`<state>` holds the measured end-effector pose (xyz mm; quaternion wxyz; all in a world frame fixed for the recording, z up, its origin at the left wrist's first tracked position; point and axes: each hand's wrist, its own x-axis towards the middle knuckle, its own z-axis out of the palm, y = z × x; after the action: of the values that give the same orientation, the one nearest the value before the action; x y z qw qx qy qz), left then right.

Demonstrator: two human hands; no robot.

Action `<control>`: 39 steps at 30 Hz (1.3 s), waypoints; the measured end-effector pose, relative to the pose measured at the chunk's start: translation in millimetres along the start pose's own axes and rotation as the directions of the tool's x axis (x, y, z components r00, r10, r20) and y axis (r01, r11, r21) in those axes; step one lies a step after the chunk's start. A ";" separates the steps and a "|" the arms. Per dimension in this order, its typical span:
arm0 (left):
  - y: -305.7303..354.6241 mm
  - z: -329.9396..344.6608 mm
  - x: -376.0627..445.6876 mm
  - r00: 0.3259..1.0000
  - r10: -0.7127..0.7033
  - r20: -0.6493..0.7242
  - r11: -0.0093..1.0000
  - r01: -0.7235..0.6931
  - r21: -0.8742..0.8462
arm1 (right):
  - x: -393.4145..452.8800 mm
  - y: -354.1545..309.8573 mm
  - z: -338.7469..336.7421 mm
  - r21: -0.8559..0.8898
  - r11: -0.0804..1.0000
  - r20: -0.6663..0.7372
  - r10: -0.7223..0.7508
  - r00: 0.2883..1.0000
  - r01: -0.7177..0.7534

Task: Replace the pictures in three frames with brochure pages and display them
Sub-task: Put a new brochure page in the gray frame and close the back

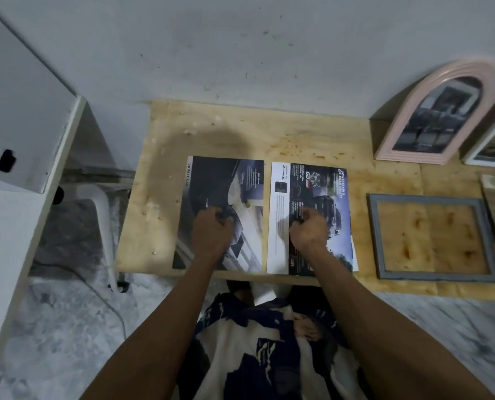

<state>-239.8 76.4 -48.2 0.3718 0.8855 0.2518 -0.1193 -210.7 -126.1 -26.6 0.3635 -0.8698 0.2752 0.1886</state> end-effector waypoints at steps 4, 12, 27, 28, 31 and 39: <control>44.5 41.7 -16.2 0.956 0.086 0.280 0.996 -0.091 0.004 | 16.7 41.8 -42.5 -0.095 0.988 -0.139 0.105 0.985 -0.118; 67.1 78.2 -31.4 0.961 -0.021 0.276 0.995 -0.005 0.096 | 28.4 77.0 -60.7 -0.156 0.980 -0.015 0.121 0.993 -0.122; 80.8 84.5 -31.8 0.957 -0.257 0.133 0.907 0.286 -0.310 | 38.5 83.0 -79.7 0.265 0.961 -0.097 0.112 0.989 -0.083; 79.4 82.6 -31.2 0.956 -0.259 0.142 0.896 0.292 -0.335 | 38.9 84.4 -79.5 0.261 0.963 -0.095 0.090 0.991 -0.063; 73.7 75.4 -26.3 0.959 -0.224 0.171 0.879 0.275 -0.390 | 37.3 85.6 -75.3 0.269 0.963 -0.108 0.047 0.993 -0.017; 81.6 66.3 -5.4 0.906 -0.122 0.405 0.768 0.345 -0.540 | 24.0 86.1 -82.0 0.597 0.802 -0.248 0.210 0.946 -0.021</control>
<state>-202.4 -21.9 -43.3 0.6529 0.6472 0.3168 -0.2335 -234.6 -244.9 -30.2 0.5554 -0.7144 0.4253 -0.0188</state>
